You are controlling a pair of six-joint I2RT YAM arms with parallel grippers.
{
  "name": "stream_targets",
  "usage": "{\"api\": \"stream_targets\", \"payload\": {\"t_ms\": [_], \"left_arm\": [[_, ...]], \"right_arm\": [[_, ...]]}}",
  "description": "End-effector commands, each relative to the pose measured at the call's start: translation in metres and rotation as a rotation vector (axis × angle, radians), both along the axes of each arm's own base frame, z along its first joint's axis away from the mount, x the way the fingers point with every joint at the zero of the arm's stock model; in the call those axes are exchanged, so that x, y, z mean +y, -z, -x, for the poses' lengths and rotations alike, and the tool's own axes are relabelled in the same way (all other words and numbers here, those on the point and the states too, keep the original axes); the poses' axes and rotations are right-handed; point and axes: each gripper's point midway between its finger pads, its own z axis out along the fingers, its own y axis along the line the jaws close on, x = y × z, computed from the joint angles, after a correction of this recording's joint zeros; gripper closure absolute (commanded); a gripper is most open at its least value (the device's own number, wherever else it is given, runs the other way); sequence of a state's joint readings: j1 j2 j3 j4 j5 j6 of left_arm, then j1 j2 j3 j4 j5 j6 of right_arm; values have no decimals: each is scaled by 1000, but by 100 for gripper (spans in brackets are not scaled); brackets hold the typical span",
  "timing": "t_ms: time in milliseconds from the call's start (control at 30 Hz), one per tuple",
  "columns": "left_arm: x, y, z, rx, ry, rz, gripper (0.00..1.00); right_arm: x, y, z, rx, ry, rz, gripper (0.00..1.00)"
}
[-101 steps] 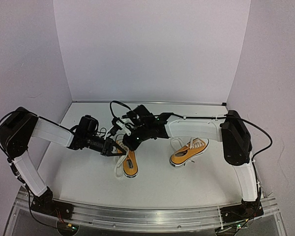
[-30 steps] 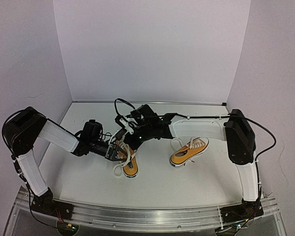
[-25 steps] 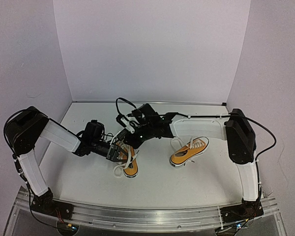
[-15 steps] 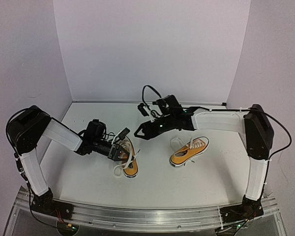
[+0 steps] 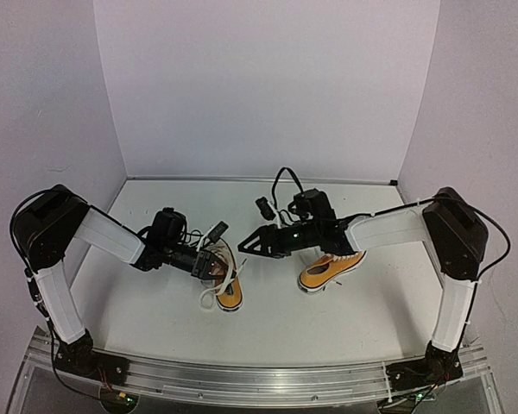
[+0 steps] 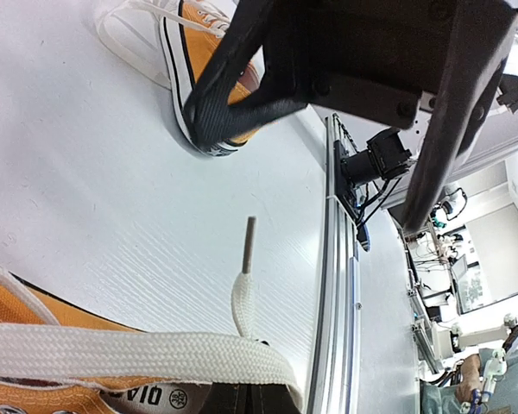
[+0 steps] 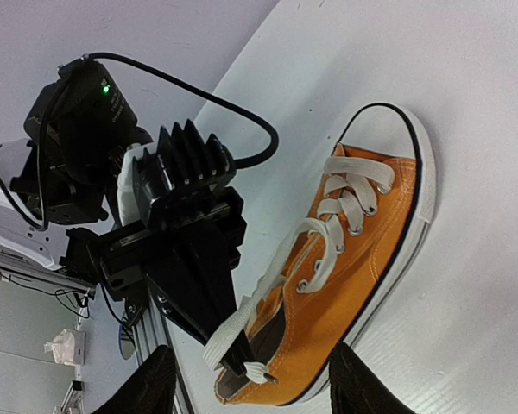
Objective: Tie the shoes
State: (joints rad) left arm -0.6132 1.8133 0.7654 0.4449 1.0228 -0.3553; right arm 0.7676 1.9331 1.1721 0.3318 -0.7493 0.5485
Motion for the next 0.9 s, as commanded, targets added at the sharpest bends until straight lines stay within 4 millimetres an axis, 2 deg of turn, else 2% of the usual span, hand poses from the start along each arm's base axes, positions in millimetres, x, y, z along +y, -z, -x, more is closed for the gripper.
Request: {"api": "stream_targets", "payload": {"t_ms": [0, 133, 267, 367, 433, 533, 600, 767, 867], "left_arm": [[0, -17, -5, -66, -11, 28, 99], [1, -18, -6, -70, -15, 29, 99], [1, -19, -7, -72, -19, 28, 99], [1, -19, -7, -75, -22, 28, 99], [1, -19, -8, -75, -25, 27, 99], [2, -19, -9, -74, -33, 23, 98], [4, -18, -11, -68, -44, 12, 96], [21, -22, -21, -62, -141, -53, 82], [36, -35, -24, -96, -216, -108, 78]], "right_arm": [[17, -5, 6, 28, -43, -75, 49], [26, 9, 15, 60, -64, -59, 51], [30, 14, 22, 74, -73, -54, 55], [31, 15, 24, 78, -75, -53, 64], [31, 15, 23, 79, -72, -52, 74], [31, 13, 23, 73, -70, -53, 94], [31, 13, 22, 72, -66, -53, 100], [30, 9, 20, 56, -56, -55, 100], [31, 8, 18, 46, -51, -55, 100]]}}
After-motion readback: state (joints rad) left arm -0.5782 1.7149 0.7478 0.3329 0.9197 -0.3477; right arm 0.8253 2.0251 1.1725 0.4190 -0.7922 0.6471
